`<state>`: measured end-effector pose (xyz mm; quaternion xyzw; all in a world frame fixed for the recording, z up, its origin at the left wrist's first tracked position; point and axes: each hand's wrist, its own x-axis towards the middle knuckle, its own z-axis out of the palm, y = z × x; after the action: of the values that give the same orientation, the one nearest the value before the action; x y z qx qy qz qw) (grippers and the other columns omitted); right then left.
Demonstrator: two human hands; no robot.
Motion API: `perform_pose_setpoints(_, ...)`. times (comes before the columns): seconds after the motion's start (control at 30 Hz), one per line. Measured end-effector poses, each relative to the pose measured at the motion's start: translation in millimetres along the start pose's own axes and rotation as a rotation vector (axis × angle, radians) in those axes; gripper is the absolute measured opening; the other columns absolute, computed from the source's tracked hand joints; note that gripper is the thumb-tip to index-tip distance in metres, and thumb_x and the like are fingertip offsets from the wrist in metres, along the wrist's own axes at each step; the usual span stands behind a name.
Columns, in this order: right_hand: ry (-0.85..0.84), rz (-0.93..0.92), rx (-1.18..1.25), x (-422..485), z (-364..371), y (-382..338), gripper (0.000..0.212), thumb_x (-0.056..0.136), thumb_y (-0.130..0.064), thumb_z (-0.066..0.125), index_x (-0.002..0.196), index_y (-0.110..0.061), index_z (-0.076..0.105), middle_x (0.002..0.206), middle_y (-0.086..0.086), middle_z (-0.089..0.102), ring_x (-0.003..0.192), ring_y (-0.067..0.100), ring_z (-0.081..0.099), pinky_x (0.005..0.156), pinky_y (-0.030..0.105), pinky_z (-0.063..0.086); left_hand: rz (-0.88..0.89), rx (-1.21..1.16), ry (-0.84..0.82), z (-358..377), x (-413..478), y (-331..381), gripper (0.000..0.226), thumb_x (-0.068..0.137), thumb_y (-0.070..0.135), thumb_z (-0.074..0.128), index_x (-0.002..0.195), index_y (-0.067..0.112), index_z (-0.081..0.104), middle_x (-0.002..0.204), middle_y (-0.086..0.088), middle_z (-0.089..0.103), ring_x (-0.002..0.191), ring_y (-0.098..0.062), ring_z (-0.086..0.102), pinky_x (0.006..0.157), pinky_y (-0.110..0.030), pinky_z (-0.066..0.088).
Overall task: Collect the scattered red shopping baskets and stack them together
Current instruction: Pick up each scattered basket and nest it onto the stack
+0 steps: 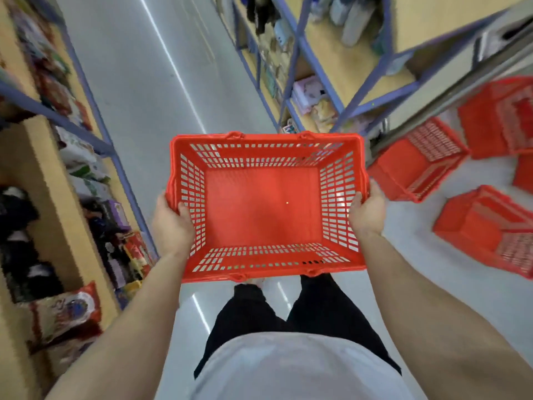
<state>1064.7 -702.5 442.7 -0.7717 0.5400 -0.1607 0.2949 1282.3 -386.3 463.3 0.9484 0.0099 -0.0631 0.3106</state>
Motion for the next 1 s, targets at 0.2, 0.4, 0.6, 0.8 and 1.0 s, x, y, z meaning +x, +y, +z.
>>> perform_pose_setpoints(0.2, 0.192, 0.19, 0.059, -86.0, -105.5, 58.0, 0.036, 0.093, -0.007, 0.051, 0.128, -0.006, 0.057, 0.118, 0.017, 0.063, 0.111, 0.035, 0.058, 0.099, 0.041, 0.044, 0.275, -0.039, -0.228, 13.8, -21.0, 54.9, 0.042, 0.094, 0.024, 0.051, 0.133, 0.01, 0.054, 0.119, -0.021, 0.066, 0.108, -0.041, 0.062, 0.093, -0.046, 0.046)
perform_pose_setpoints(0.4, 0.464, 0.43, 0.087, -189.7, -207.8, 150.7, 0.037, 0.094, -0.009, 0.05, 0.13, -0.006, 0.055, 0.12, 0.016, 0.063, 0.112, 0.034, 0.057, 0.1, 0.046, 0.044, 0.558, -0.106, -0.509, 54.5, -121.5, 139.8, 0.045, 0.089, 0.027, 0.051, 0.13, 0.01, 0.057, 0.116, -0.019, 0.067, 0.105, -0.038, 0.064, 0.092, -0.045, 0.049)
perform_pose_setpoints(0.6, 0.733, 0.715, 0.178, -324.2, -281.1, 255.8, 0.038, 0.096, -0.012, 0.05, 0.134, -0.008, 0.055, 0.126, 0.013, 0.064, 0.116, 0.032, 0.059, 0.101, 0.044, 0.046, 0.872, -0.083, -0.78, 101.8, -284.1, 204.9, 0.04, 0.092, 0.016, 0.053, 0.131, 0.01, 0.058, 0.117, -0.015, 0.068, 0.106, -0.034, 0.065, 0.097, -0.045, 0.049)
perform_pose_setpoints(0.8, 1.008, 0.876, 0.207, -471.3, -344.1, 343.4, 0.032, 0.092, -0.002, 0.051, 0.123, -0.003, 0.061, 0.117, 0.016, 0.067, 0.109, 0.033, 0.061, 0.097, 0.041, 0.046, 1.12, -0.002, -0.876, 133.0, -485.5, 221.1, 0.041, 0.093, 0.013, 0.06, 0.134, 0.012, 0.057, 0.119, -0.015, 0.069, 0.108, -0.034, 0.064, 0.094, -0.038, 0.046)
perform_pose_setpoints(1.0, 1.191, 1.099, 0.236, -595.6, -396.9, 419.7, 0.032, 0.093, -0.004, 0.05, 0.124, -0.003, 0.059, 0.116, 0.016, 0.066, 0.108, 0.033, 0.06, 0.098, 0.043, 0.045, 1.375, -0.032, -1.016, 150.9, -677.1, 212.6, 0.037, 0.09, 0.012, 0.062, 0.128, 0.012, 0.061, 0.113, -0.016, 0.071, 0.101, -0.035, 0.065, 0.084, -0.034, 0.045)
